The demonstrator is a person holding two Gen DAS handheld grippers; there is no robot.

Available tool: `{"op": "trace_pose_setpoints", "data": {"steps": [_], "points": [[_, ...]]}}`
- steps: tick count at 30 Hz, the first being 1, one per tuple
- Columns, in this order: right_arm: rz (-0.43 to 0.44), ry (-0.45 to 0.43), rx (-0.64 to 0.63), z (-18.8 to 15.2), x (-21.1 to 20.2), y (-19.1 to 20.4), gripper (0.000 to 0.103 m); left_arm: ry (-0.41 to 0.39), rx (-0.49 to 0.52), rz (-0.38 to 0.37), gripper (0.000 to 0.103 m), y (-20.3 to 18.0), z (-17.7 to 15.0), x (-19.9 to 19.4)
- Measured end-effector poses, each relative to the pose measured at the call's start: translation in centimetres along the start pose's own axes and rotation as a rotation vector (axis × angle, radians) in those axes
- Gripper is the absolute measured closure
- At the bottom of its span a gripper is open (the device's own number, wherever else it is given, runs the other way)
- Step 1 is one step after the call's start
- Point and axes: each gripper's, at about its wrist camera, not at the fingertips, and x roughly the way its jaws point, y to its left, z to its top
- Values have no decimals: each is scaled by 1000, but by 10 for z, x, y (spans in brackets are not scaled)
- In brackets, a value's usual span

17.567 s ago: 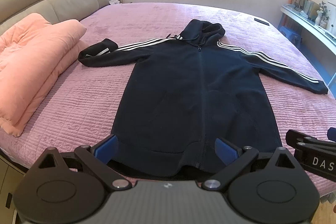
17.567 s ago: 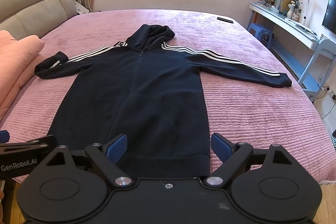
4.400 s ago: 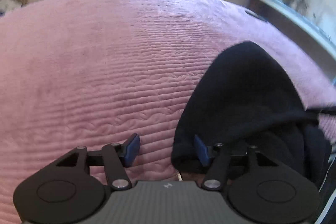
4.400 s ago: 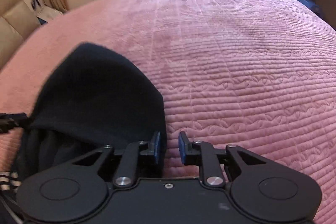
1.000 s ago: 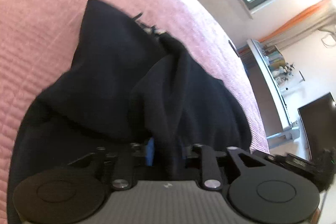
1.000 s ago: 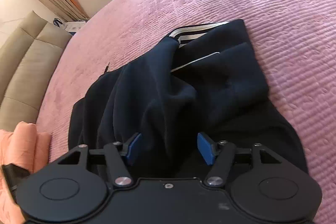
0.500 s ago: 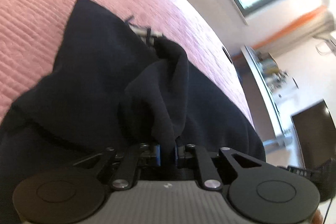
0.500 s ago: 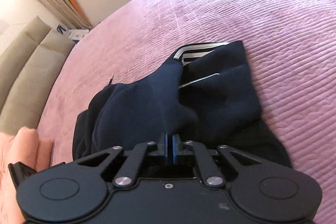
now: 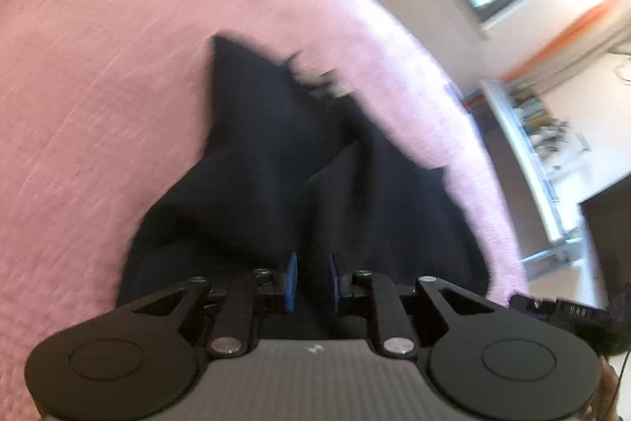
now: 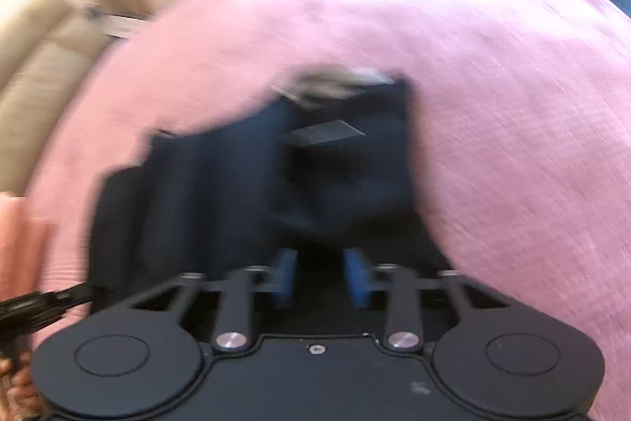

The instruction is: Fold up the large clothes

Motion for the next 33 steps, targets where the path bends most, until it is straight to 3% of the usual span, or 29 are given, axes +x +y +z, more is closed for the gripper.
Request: {"op": "trace_pose_setpoints", "data": {"steps": [4,9,11,13,15,17,22,24,25,27,29,30,33], "points": [[33,24,-129,-3,28,42,39,-17,110,-54,76,-39,20,30],[39,63,-162,-15,54,54,36,178,277,60,72,-66,27,97],[35,79,-161,-15,63,52,36,218,302,138,78,-68,26,111],[25,90,-179,-20,64,52,36,221,287,154,82,-60,25,104],[21,88,-178,-23,59,54,36,207,281,150,97,-67,29,99],[25,89,-157,-24,58,50,36,181,281,115,99,-70,34,87],[37,77,-125,-24,52,44,36,7,166,-91,99,-73,52,32],[51,74,-133,-26,50,46,35,-33,103,-68,99,-54,55,15],[50,83,-144,-28,51,48,32,-25,77,-29,100,-39,55,13],[21,144,-177,-37,62,52,30,91,29,75,100,-10,53,31],[-46,239,-225,-49,76,52,38,223,-31,139,100,19,37,53],[-79,267,-242,-55,78,51,44,233,-24,119,100,21,31,53],[-72,298,-212,-54,64,42,44,151,44,79,98,1,27,25]]}}
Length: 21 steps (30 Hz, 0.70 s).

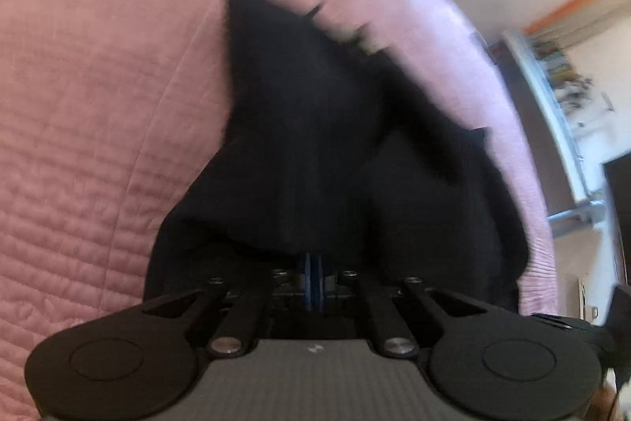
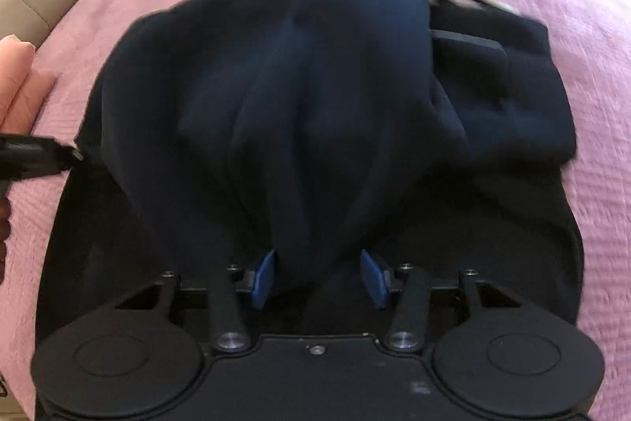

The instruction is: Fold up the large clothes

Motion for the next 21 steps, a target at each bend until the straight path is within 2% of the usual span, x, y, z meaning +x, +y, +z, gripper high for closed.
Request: {"op": "trace_pose_setpoints", "data": {"steps": [2,3,6,8,9,11,13,15,17,18,19,20,21], "points": [[20,-69,6,5,-22,0,44,-62,47,-42,95,-22,0,-27],[31,-123,0,9,-33,3,44,-88,66,-88,95,-35,4,-36],[44,-277,-5,28,-44,17,45,-142,152,-193,91,-78,19,-43],[72,-309,8,37,-26,28,56,-160,210,-192,89,-105,23,-32],[102,-299,25,37,-15,33,63,-143,227,-192,89,-114,23,-18],[186,-238,35,26,11,49,66,-60,238,-165,90,-120,19,15],[169,-185,-24,8,24,70,66,22,257,-48,98,-113,8,44],[209,-97,-51,-15,32,78,66,15,275,48,98,-93,-5,42],[207,-57,-94,-33,28,77,67,16,199,58,100,-62,-18,26],[200,-65,-107,-36,19,74,73,23,143,26,100,-44,-21,19],[196,-76,-98,-35,9,68,73,31,82,5,100,-29,-27,11],[184,-107,-82,-30,-4,61,73,30,46,10,100,-20,-32,5],[166,-169,-71,-23,-19,54,71,19,32,33,94,-13,-37,-1]]}}
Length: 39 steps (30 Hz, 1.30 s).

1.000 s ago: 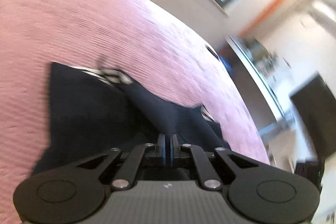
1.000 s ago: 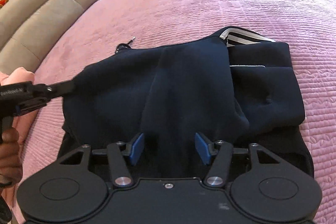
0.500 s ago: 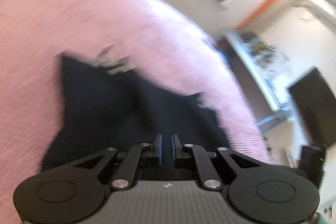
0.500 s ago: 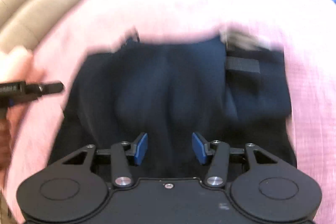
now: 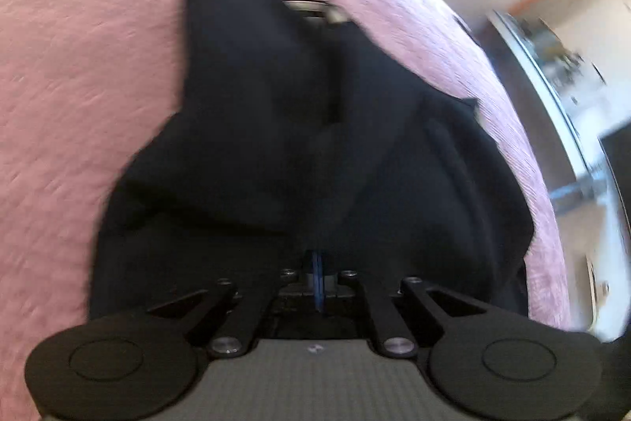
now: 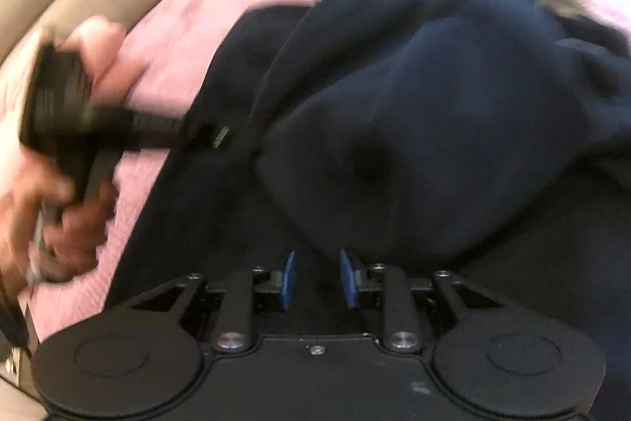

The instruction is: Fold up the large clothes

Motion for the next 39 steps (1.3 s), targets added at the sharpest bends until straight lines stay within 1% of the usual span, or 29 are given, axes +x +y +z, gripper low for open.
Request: {"op": "trace_pose_setpoints", "data": {"steps": [1,2,3,5,6,8,9,10,11,12,14,15,16,18,20,22,23,24,25,26,27,28,29,30,32,35,36,37,39], "points": [[-28,-51,-1,11,-9,-4,64,-15,-6,21,94,3,-4,-4],[-62,-92,-11,23,-13,-7,59,-23,-14,13,94,3,-6,-6],[-104,-126,-33,37,-10,-9,53,-31,-35,-34,94,4,-7,-9],[-200,-146,-98,48,3,-12,53,-71,-56,-133,94,-5,-8,-19],[-269,-137,-128,48,11,-20,54,-98,-42,-158,94,-11,-9,-26],[-362,-61,-140,37,27,-31,58,-169,-12,-189,93,-25,-10,-40],[-375,-16,-114,25,32,-41,63,-218,-20,-220,93,-29,-12,-47],[-378,16,-78,12,34,-52,69,-255,-38,-250,90,-28,-12,-48],[-374,28,-39,2,34,-60,67,-257,-57,-266,89,-28,-10,-42],[-367,22,-4,-7,27,-67,67,-240,-61,-259,90,-32,-1,-36],[-369,15,15,-15,15,-68,67,-193,-43,-217,90,-34,-1,-23],[-375,-1,25,-15,6,-66,65,-161,-31,-216,90,-37,-2,-22],[-369,-31,29,-13,-3,-63,64,-168,-25,-220,90,-40,-7,-31],[-332,-113,31,-8,-22,-50,63,-231,-22,-248,90,-45,-11,-55],[-276,-183,32,2,-30,-36,63,-310,-35,-273,88,-51,-12,-78],[-215,-203,13,12,-26,-26,62,-356,-37,-306,83,-62,-8,-90],[-195,-198,0,18,-18,-21,62,-368,-27,-321,77,-65,-6,-92],[-188,-192,-15,21,-6,-15,62,-355,-15,-300,74,-71,-1,-83],[-179,-179,-22,23,7,-12,62,-313,0,-257,74,-75,4,-67],[-159,-164,-25,25,19,-11,62,-266,12,-214,77,-73,6,-49],[-148,-145,-22,23,31,-11,62,-217,14,-164,81,-73,7,-35],[-147,-125,-18,19,44,-17,61,-169,14,-82,90,-66,5,-19],[-142,-102,-14,15,52,-17,60,-160,-4,5,98,-58,-1,-12],[-140,-89,-10,8,54,-18,60,-181,-29,26,98,-46,-6,-15],[-138,-56,-22,-8,54,-17,59,-200,-96,26,100,-23,-21,-31],[-171,-59,-77,-28,50,-13,58,-169,-142,38,100,1,-42,-40],[-175,-54,-72,-31,45,-13,58,-158,-143,62,97,3,-48,-41],[-176,-44,-61,-33,42,-13,59,-156,-143,78,99,8,-55,-43],[-181,-2,-36,-43,37,-16,57,-158,-176,55,98,12,-67,-54]]}}
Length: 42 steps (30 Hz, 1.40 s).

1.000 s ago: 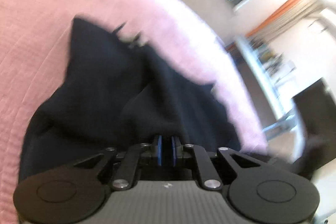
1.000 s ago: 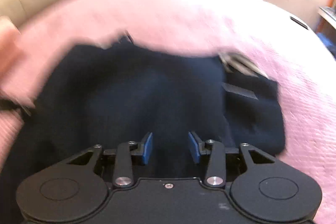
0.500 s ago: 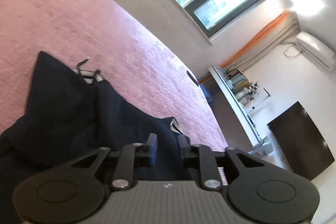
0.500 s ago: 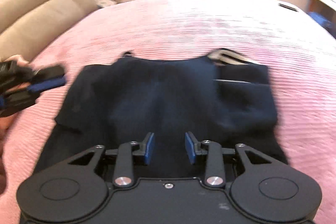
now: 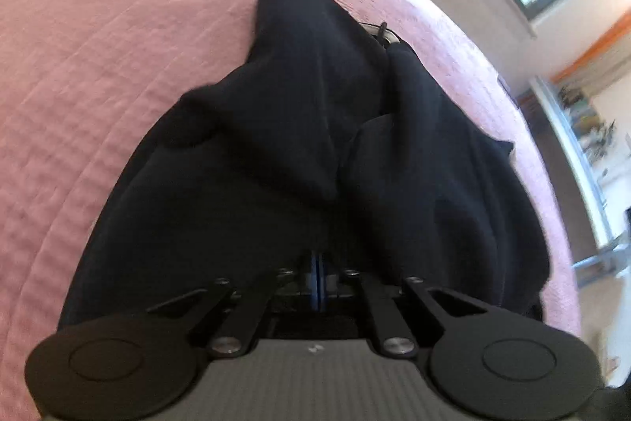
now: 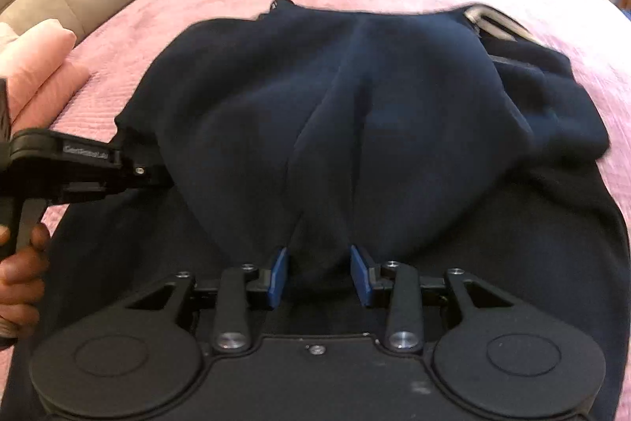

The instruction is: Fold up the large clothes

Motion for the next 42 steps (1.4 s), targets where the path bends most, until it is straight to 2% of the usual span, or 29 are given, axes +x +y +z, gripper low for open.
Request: {"op": "trace_pose_setpoints", "data": {"steps": [2,5,7,8,11,13,16,19,21,27,36,39,42], "points": [[-8,48,27,-8,-12,-2,56,14,18,3,98,-1,-10,-19],[-31,29,46,-27,-52,-5,53,19,54,-11,94,-10,-28,-44],[-55,8,56,-43,-84,-3,41,33,13,-20,92,-7,-42,-71],[-62,-3,67,-50,-97,-3,38,55,3,-24,90,-8,-48,-79],[-92,-1,102,-70,-129,-2,37,65,46,57,83,-13,-65,-115],[-120,2,115,-77,-140,-1,35,68,59,96,81,-10,-70,-130],[-152,31,144,-89,-146,-3,35,84,77,121,78,-6,-72,-143],[-183,51,188,-99,-150,-8,34,102,120,150,71,-7,-77,-148],[-208,65,206,-107,-155,-11,34,113,146,171,62,-5,-80,-141],[-254,124,251,-132,-163,-26,32,182,179,189,53,1,-91,-132],[-268,219,405,-179,-173,-65,27,310,115,201,48,34,-113,-132],[-244,240,453,-193,-178,-78,27,340,-42,130,47,62,-118,-144],[-207,270,474,-202,-178,-85,27,357,-65,150,47,77,-121,-153]]}}
